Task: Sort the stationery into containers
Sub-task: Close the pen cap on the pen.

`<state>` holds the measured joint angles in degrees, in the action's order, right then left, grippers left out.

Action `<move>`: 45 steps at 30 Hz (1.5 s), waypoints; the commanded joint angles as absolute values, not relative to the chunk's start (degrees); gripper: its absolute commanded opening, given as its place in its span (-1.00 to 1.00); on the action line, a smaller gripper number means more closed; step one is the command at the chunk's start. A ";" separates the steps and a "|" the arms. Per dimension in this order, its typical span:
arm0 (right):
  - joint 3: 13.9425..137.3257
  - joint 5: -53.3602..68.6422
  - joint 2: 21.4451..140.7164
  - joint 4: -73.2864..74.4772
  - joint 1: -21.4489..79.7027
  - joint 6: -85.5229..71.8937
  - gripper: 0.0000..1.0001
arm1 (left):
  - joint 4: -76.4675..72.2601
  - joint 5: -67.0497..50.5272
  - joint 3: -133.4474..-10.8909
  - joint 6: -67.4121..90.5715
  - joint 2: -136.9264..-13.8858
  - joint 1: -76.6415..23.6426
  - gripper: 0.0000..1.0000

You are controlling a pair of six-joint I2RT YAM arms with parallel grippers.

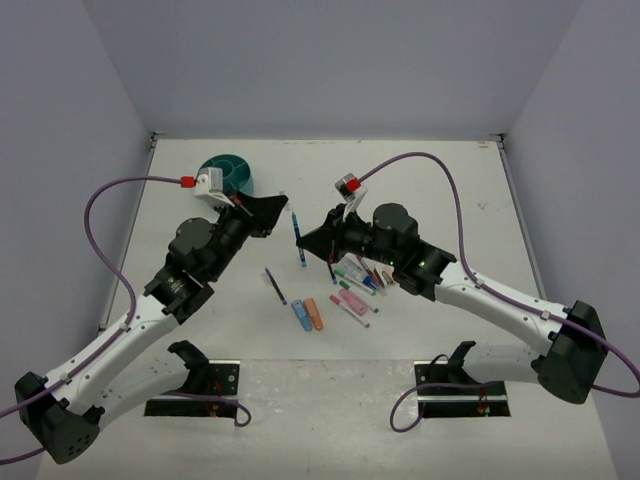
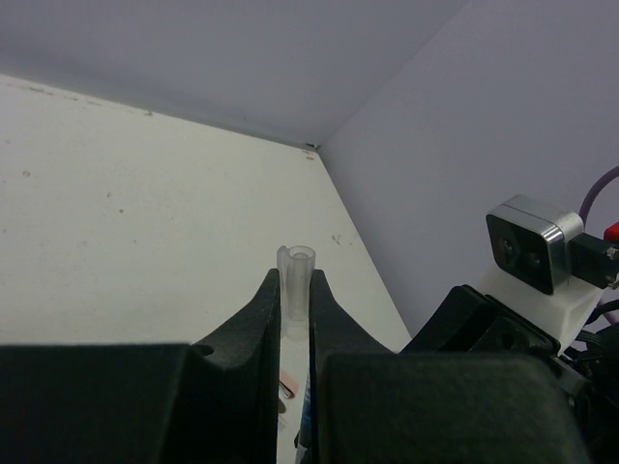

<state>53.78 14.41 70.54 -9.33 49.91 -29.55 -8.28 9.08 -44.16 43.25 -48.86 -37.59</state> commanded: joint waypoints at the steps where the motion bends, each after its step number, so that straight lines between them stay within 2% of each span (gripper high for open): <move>1: 55.56 13.54 70.50 -9.26 50.36 -28.99 -1.00 | -12.49 9.06 -43.43 41.91 -47.54 -37.79 -1.00; 26: 58.63 12.04 71.98 -5.55 50.44 -27.25 -1.00 | -15.74 6.49 -41.13 43.25 -48.44 -37.71 -1.00; 45: 58.18 8.47 69.01 -9.12 50.36 -23.40 -1.00 | -14.94 3.78 -39.12 44.37 -49.84 -37.79 -1.00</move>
